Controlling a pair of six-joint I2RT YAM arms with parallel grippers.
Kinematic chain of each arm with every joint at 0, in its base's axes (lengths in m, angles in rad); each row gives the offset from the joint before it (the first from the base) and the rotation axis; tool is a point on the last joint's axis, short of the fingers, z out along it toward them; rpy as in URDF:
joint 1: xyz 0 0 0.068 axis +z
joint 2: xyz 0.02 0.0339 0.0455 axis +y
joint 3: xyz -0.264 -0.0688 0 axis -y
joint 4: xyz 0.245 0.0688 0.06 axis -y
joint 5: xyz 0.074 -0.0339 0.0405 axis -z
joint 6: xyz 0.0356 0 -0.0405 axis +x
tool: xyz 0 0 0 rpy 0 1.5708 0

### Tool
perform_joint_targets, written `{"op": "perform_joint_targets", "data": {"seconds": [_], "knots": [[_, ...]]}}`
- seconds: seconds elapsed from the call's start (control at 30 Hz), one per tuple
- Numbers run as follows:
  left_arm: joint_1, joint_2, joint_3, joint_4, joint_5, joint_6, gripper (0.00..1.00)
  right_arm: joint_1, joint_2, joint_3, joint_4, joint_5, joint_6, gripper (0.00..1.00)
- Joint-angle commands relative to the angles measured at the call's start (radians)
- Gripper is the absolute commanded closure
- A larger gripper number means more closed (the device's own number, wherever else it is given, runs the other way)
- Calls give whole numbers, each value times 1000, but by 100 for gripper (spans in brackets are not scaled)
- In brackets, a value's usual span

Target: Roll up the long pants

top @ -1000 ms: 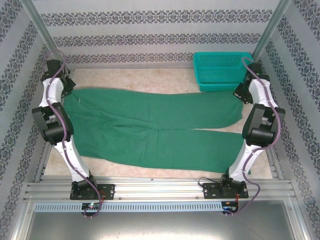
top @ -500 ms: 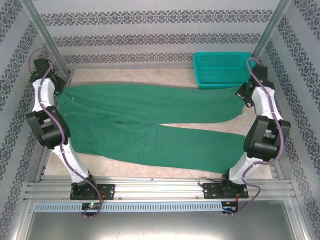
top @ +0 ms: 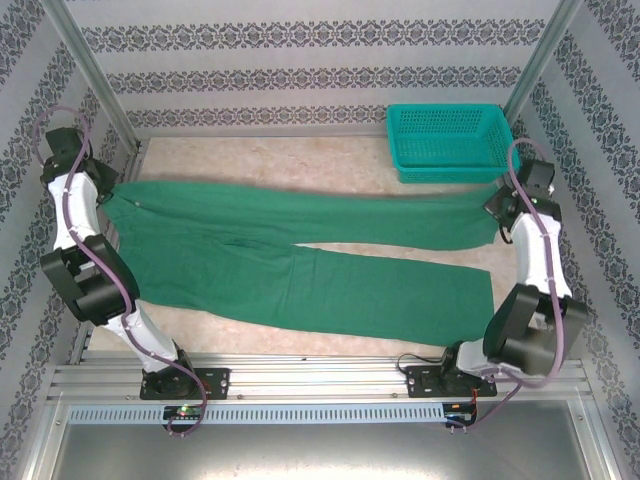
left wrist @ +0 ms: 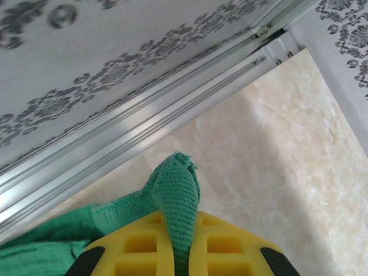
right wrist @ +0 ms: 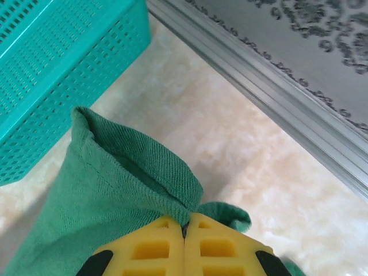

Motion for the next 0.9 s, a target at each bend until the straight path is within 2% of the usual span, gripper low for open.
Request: {"op": "perform_joint_targets", "data": {"seconds": [0.0,0.33,0.63,0.87], "knots": [[48,-87,-78,45,-31,-35,100,-38,-117,-63,26,45,25,100],[139,-284,-428,88,-76,-96,100,-57,-349,-307,-62,53,81,100],[208,-366,-587,53,-98,-160,100,-60,-593,-488,-157,60,132,100],[276,-449,-678,46,-134,-220,100,-67,-735,-510,-237,104,166,100]]}}
